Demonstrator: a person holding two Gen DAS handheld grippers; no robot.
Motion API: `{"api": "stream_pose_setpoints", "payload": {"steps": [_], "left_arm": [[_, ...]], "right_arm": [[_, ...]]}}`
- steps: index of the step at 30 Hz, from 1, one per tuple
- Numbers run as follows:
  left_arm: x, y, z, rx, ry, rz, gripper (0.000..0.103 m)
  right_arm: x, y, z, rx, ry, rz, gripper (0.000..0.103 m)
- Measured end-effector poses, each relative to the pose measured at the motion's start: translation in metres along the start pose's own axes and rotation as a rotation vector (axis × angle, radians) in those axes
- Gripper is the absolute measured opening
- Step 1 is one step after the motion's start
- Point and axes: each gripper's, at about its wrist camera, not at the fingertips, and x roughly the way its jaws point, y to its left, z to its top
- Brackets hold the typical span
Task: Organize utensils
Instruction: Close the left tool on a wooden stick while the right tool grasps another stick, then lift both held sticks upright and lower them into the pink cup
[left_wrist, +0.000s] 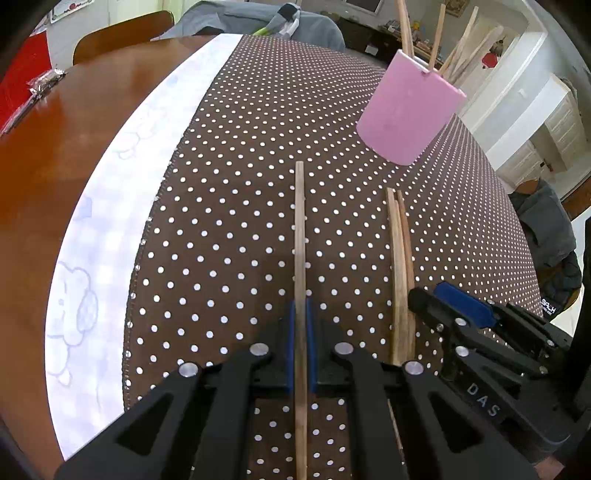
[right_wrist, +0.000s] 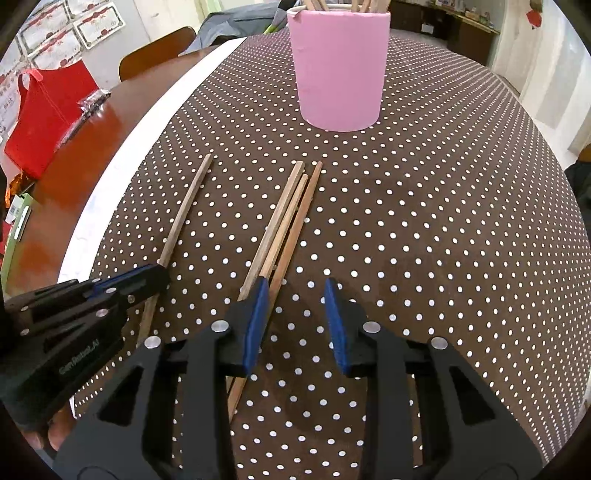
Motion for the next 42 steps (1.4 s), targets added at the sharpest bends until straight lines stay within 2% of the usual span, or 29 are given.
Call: {"api": "stream_pose_setpoints", "payload": {"steps": [4, 8, 12, 18, 22, 26, 30, 33, 37, 42], "left_arm": [[0.000, 0.000, 0.000, -0.003, -0.002, 0.002, 0.006], [-0.001, -0.001, 0.001, -0.004, -0.001, 0.003, 0.006], [-0.005, -0.002, 0.002, -0.004, -0.012, -0.009, 0.006], [-0.021, -0.010, 0.006, 0.012, -0.052, -0.030, 0.006], [-0.036, -0.018, 0.007, 0.033, -0.092, -0.054, 0.006], [-0.053, -0.034, 0.009, 0.081, -0.133, -0.127, 0.006], [-0.076, -0.053, 0.012, 0.125, -0.224, -0.207, 0.006], [-0.098, -0.069, 0.018, 0.166, -0.332, -0.252, 0.006], [-0.124, -0.091, 0.025, 0.231, -0.509, -0.273, 0.006], [-0.140, -0.108, 0.039, 0.254, -0.701, -0.283, 0.006]], "right_arm": [[0.007, 0.009, 0.004, -0.038, 0.010, -0.033, 0.030], [0.009, 0.007, 0.005, -0.063, 0.006, -0.066, 0.012], [0.010, -0.012, 0.005, -0.019, 0.008, 0.001, 0.006], [-0.003, -0.036, -0.005, 0.024, -0.028, 0.057, 0.005], [-0.022, -0.054, -0.009, 0.054, -0.093, 0.124, 0.005], [-0.049, -0.070, -0.014, 0.080, -0.172, 0.178, 0.005], [-0.082, -0.080, -0.013, 0.094, -0.288, 0.221, 0.005], [-0.109, -0.084, -0.007, 0.091, -0.383, 0.240, 0.005], [-0.140, -0.085, 0.005, 0.070, -0.507, 0.237, 0.005], [-0.158, -0.082, 0.024, 0.047, -0.605, 0.227, 0.005]]}}
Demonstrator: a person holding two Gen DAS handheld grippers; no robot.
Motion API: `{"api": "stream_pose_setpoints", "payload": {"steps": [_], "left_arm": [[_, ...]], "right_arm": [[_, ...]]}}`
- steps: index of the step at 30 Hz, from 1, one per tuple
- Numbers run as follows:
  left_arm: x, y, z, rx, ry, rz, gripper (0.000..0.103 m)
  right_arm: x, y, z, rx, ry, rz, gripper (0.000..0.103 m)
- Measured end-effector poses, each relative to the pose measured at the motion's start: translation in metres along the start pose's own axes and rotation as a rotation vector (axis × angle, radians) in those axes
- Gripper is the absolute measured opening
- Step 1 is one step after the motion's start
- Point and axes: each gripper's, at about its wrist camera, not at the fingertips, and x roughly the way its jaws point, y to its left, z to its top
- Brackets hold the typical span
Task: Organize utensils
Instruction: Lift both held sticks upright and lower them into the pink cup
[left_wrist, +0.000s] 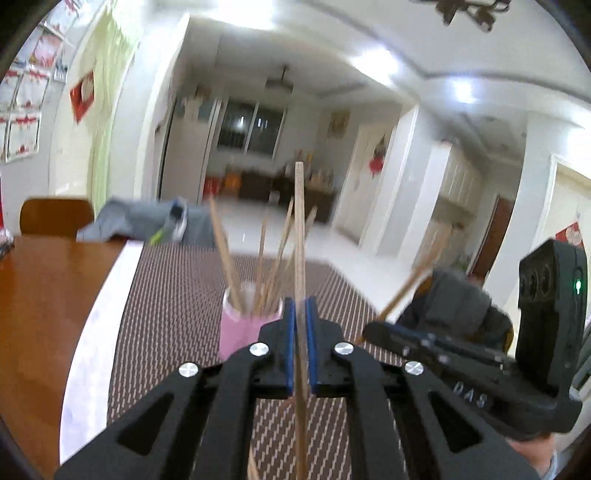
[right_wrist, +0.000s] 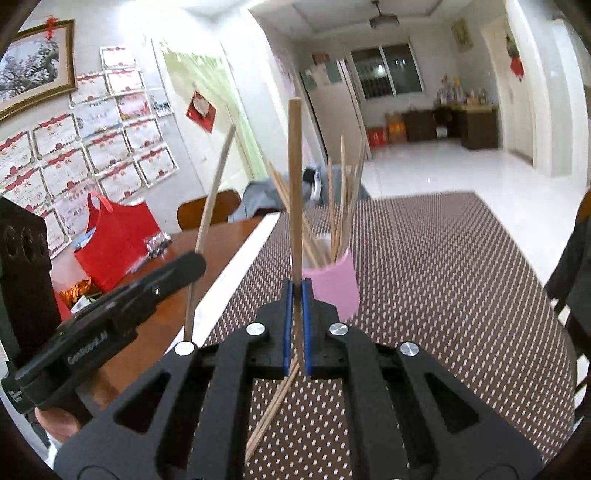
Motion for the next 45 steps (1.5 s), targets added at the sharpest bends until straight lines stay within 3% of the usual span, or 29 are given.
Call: {"api": "stream_pose_setpoints", "payload": {"steps": [10, 19, 28, 35, 45], "left_arm": [[0.022, 0.013, 0.034, -0.059, -0.280, 0.049, 0.006], [0.066, 0.044, 0.045, -0.126, -0.395, 0.082, 0.006], [0.113, 0.058, 0.039, -0.119, -0.429, 0.151, 0.006], [0.129, 0.058, 0.026, -0.066, -0.433, 0.207, 0.006], [0.132, 0.054, 0.025, -0.033, -0.399, 0.200, 0.006]], "right_arm": [[0.011, -0.002, 0.029, -0.024, -0.121, -0.006, 0.005], [0.027, -0.007, 0.052, -0.026, -0.212, 0.003, 0.005], [0.054, -0.013, 0.060, -0.021, -0.260, -0.016, 0.005], [0.075, -0.021, 0.058, -0.014, -0.217, -0.031, 0.005], [0.085, -0.026, 0.055, -0.014, -0.171, -0.047, 0.005]]}}
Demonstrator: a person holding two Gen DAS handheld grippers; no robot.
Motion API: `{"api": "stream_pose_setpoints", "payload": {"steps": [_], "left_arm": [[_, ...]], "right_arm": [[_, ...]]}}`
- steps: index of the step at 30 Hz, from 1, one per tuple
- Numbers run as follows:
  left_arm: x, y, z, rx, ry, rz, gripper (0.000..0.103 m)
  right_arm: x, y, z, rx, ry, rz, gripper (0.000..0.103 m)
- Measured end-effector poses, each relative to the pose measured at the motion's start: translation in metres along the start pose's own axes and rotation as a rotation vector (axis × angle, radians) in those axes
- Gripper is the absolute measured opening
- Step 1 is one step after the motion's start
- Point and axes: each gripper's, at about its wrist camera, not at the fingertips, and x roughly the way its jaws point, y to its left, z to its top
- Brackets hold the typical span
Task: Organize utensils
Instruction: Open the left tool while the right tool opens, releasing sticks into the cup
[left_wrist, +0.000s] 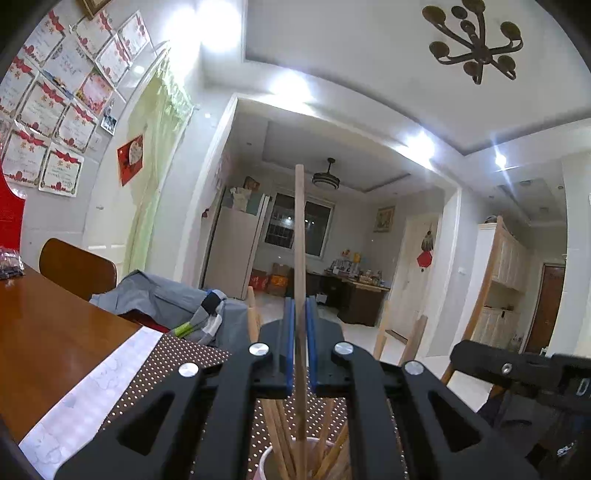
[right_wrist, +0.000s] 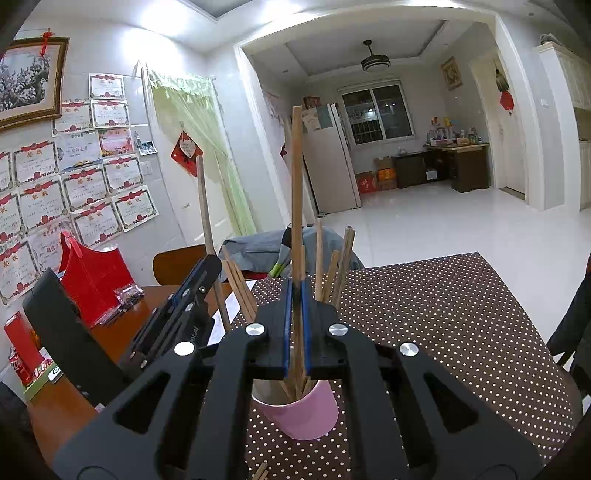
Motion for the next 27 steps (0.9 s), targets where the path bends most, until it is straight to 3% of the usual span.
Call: {"api": "stream_pose_setpoints", "payload": {"steps": [8, 13, 18, 27], "left_arm": [[-0.011, 0.002, 0.001, -0.022, -0.098, -0.009, 0.007], [-0.008, 0.006, -0.002, -0.064, -0.107, -0.011, 0.006], [-0.009, 0.004, -0.009, -0.053, -0.138, 0.008, 0.007], [-0.012, -0.004, -0.007, -0.025, -0.170, -0.023, 0.007]], "right_arm": [[0.002, 0.000, 0.000, 0.002, 0.011, 0.005, 0.006], [0.003, 0.002, -0.001, -0.004, 0.015, 0.011, 0.006], [0.003, 0.004, -0.001, -0.007, 0.022, 0.012, 0.006], [0.004, 0.006, -0.001, -0.009, 0.029, 0.016, 0.006]]}}
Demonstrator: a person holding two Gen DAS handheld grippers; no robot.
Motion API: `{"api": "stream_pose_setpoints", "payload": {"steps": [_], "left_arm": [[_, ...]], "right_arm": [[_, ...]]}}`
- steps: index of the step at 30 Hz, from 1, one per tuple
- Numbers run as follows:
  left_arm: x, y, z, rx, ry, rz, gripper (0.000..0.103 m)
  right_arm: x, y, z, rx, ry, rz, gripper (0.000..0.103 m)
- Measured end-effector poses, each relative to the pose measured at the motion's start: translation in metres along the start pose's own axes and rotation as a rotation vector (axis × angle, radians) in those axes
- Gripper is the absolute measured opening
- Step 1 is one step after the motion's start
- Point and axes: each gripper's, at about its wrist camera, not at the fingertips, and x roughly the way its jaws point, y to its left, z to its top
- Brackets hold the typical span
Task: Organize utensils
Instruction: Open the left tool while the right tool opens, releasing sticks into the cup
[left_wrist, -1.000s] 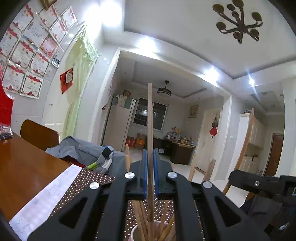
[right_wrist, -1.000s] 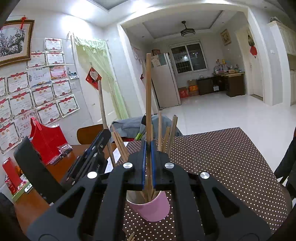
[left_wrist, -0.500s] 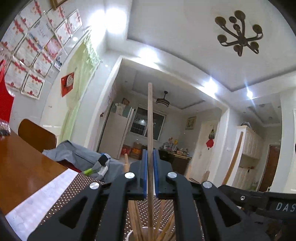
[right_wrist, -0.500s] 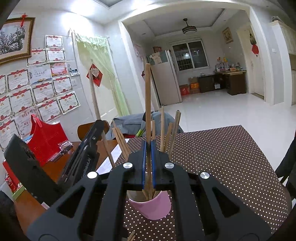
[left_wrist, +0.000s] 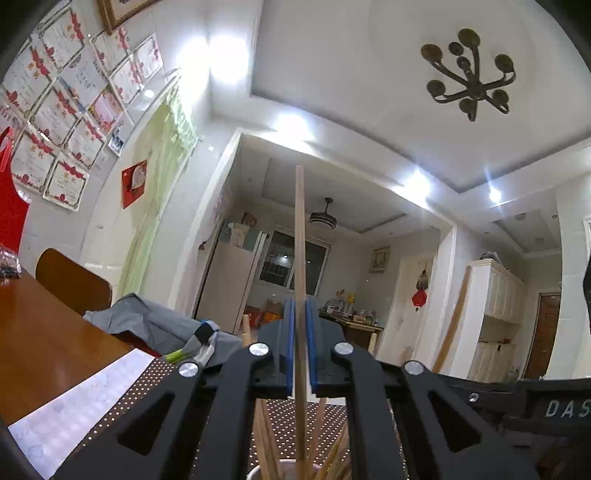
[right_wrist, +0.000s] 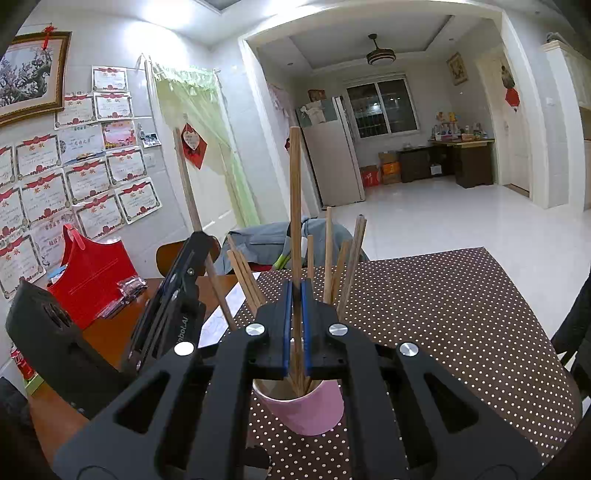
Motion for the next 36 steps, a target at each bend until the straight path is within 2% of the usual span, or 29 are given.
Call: {"api": "stream_pose_setpoints", "payload": {"steps": [5, 10, 13, 23, 27, 36], "left_arm": [[0.009, 0.000, -0.011, 0.020, 0.052, 0.001, 0.006], [0.011, -0.001, -0.008, 0.034, 0.098, -0.004, 0.007], [0.013, -0.002, -0.004, 0.040, 0.140, -0.009, 0.036], [0.014, -0.012, -0.001, 0.109, 0.209, 0.022, 0.038], [0.011, -0.008, 0.002, 0.121, 0.239, 0.036, 0.042], [0.003, 0.005, 0.010, 0.159, 0.323, 0.098, 0.042]], "right_arm": [[0.002, -0.002, -0.001, 0.004, 0.006, -0.004, 0.006], [0.002, -0.002, -0.001, 0.003, 0.010, -0.003, 0.006], [0.002, -0.002, -0.001, 0.002, 0.009, 0.000, 0.006], [0.005, 0.000, -0.002, 0.005, 0.019, 0.006, 0.006], [0.008, -0.001, -0.003, 0.007, 0.028, 0.006, 0.006], [0.025, 0.007, -0.014, -0.015, 0.079, 0.013, 0.006]]}}
